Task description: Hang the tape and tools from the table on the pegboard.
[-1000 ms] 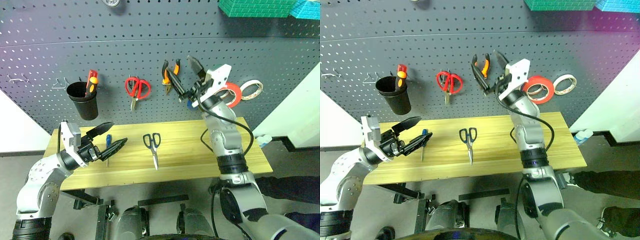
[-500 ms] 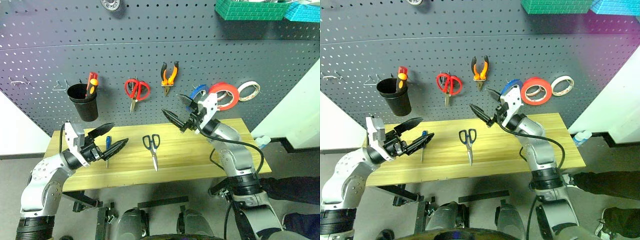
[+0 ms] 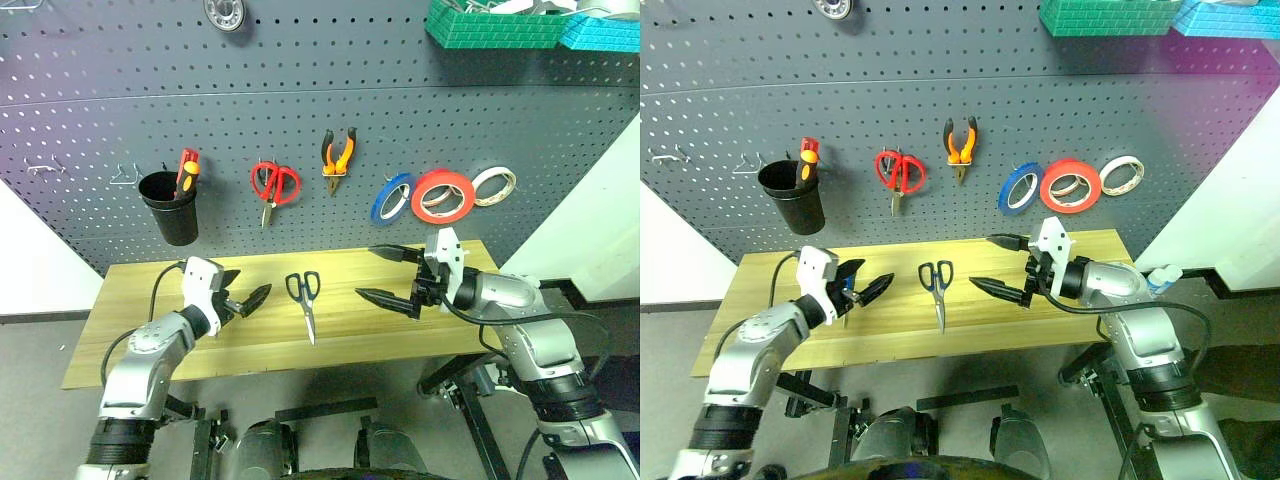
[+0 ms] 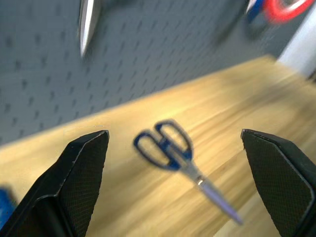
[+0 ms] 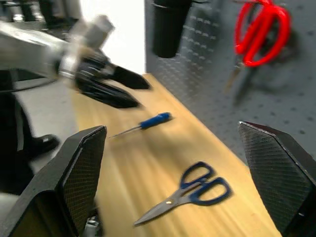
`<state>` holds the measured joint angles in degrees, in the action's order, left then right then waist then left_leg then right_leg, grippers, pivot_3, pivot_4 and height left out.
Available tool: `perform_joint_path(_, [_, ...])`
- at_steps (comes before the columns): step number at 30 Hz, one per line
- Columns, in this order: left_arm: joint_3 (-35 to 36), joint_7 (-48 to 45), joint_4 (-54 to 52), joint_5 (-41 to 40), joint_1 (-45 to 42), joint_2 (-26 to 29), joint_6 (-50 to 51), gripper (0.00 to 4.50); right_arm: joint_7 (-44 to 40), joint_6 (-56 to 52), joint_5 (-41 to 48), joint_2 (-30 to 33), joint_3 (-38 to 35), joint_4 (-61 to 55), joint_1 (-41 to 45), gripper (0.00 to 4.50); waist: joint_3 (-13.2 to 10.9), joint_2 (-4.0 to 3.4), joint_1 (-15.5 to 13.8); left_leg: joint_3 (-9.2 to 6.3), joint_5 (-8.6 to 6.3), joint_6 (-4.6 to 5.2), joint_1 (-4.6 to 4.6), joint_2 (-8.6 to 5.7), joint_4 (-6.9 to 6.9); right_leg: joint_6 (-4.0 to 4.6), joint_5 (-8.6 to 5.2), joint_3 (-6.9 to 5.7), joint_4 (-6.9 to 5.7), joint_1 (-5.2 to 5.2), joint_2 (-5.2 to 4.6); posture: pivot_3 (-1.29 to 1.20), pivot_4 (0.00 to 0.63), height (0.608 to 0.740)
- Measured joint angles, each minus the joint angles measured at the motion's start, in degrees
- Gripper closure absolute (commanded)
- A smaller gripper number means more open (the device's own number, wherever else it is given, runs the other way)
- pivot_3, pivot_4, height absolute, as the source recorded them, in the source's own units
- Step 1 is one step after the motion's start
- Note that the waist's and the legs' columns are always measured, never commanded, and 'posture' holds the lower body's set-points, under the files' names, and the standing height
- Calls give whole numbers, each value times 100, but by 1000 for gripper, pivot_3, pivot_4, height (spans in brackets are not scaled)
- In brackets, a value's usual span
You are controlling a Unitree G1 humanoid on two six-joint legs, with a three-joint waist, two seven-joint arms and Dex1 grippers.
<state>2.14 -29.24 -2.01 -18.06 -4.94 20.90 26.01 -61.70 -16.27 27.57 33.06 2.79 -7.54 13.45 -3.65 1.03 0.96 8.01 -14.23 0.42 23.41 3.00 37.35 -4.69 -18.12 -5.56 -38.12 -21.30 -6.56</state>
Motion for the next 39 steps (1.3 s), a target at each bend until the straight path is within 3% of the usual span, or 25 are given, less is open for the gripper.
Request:
perform_joint_path(7, [-721, 1075, 628, 864, -652, -381, 1268, 0, -462, -237, 575, 290, -501, 3, -138, 26, 23, 7, -13, -5, 0, 0, -1, -1, 5, 0, 0, -4, -1, 7, -8, -28, 0, 740])
perform_joint_path(13, [-1417, 1117, 940, 1288, -1158, -713, 1460, 0, -844, -81, 652, 531, -818, 70, -866, 26, 36, 18, -15, -9, -2, 3, 1, -3, 11, 0, 0, -10, 2, 12, -16, -40, 3, 740])
perform_joint_path(22, [-1391, 1303, 1181, 1501, -1275, -824, 1336, 0, -389, 963, 178, -402, -740, 318, -1753, 26, 65, -11, 100, -12, -2, 2, -4, -4, 15, 0, -1, -11, -1, 18, -22, -57, 6, 740])
perform_joint_path(29, [-1285, 1333, 1284, 1553, -1282, -853, 1339, 0, -678, 1542, 15, -250, -823, 966, -1864, 26, 65, -11, 145, -15, -15, 19, -4, -2, 35, -1, 0, -12, -1, 27, -24, -55, 18, 740])
perform_joint_path(33, [-1225, 1475, 1408, 1554, -1314, -1037, 1565, 0, -1246, 2229, 6, -247, -974, 2344, -1616, 26, 64, -12, 146, -18, -19, 26, -5, -3, 44, -1, 0, -18, 0, 36, -24, -59, 26, 740])
perform_joint_path(39, [-1063, 2128, 1817, 1731, -1605, -1482, 2450, 0, -2304, 3614, -165, -98, -1336, 5395, -673, 26, 53, -26, 164, -20, -24, 35, -9, -3, 59, -4, 0, -19, -1, 50, -24, -61, 42, 740])
